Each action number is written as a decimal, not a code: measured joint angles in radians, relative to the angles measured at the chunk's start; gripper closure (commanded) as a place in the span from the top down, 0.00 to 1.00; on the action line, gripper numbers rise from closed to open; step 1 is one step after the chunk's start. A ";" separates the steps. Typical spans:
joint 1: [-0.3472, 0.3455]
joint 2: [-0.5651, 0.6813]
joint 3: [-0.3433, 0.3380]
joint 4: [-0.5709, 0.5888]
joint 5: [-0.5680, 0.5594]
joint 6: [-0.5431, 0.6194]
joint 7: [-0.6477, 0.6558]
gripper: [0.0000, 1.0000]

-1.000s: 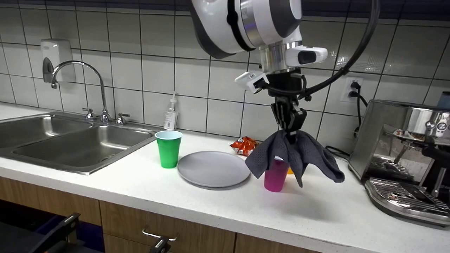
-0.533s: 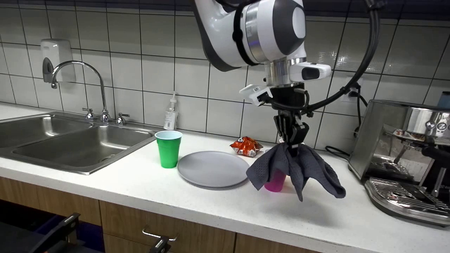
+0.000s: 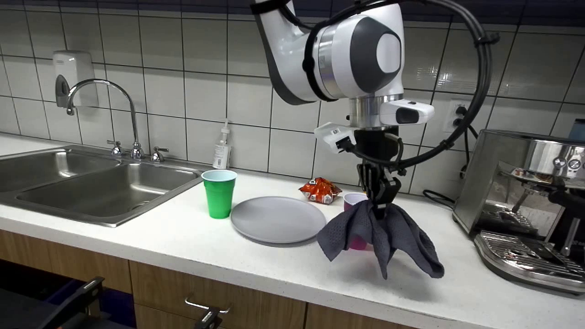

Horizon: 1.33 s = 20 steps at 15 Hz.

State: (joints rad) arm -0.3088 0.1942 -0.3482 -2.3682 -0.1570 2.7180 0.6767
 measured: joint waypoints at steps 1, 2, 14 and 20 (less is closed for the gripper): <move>0.000 0.006 -0.004 0.001 0.013 0.001 -0.012 0.03; 0.000 0.011 -0.008 0.002 0.025 0.002 -0.025 0.03; 0.000 0.090 -0.030 0.021 0.140 0.007 -0.131 0.03; 0.000 0.117 -0.032 0.029 0.165 0.009 -0.143 0.03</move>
State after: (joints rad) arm -0.3088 0.3115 -0.3807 -2.3395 0.0079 2.7269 0.5337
